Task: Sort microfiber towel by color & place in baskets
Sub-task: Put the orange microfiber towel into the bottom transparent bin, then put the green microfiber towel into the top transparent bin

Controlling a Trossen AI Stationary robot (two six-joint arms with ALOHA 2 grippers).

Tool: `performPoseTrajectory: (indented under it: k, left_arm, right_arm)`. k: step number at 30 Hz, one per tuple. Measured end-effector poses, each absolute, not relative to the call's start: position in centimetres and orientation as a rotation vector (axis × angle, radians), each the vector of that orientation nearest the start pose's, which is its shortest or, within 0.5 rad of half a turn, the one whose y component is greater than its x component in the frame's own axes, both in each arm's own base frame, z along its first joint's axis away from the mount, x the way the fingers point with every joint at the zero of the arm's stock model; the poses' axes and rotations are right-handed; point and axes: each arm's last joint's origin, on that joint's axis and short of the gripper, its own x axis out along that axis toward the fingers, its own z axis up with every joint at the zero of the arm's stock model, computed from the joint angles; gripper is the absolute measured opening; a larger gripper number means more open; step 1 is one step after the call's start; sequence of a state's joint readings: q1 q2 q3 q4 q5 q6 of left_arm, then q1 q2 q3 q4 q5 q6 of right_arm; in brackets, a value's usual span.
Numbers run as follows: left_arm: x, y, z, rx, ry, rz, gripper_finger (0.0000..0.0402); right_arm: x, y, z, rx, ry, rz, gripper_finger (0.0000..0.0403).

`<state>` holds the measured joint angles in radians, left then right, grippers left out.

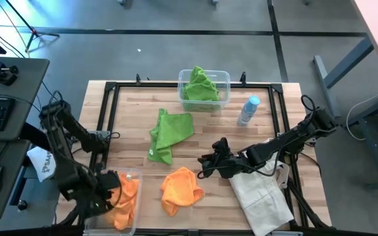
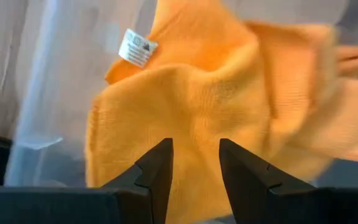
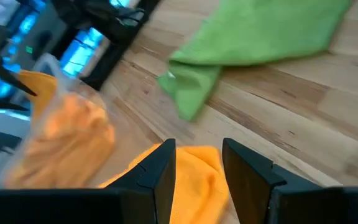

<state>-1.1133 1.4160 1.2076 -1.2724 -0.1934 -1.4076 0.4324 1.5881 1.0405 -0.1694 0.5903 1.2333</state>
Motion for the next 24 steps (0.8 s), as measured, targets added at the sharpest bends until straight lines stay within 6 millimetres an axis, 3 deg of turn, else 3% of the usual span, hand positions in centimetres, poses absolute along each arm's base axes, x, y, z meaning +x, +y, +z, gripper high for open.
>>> performPoseTrajectory:
  k: [10,15,19,24]
  left_arm:
    - [9.7,-18.1,31.6,-0.314,1.036,0.143,0.0122]
    - [9.7,-16.3,32.9,-0.286,0.877,0.154,0.0122]
    - [10.2,-14.7,33.6,-0.272,0.806,0.198,0.0122]
    - [10.8,-13.3,34.1,-0.278,0.755,0.254,0.0122]
  right_arm:
    - [33.6,10.7,24.2,0.696,0.278,-0.398,0.0128]
    - [36.6,10.2,25.3,0.559,0.289,-0.328,0.0128]
    - [39.8,9.7,26.2,0.413,0.410,-0.338,0.0128]
    - [43.2,7.2,26.7,0.256,0.721,-0.345,0.0128]
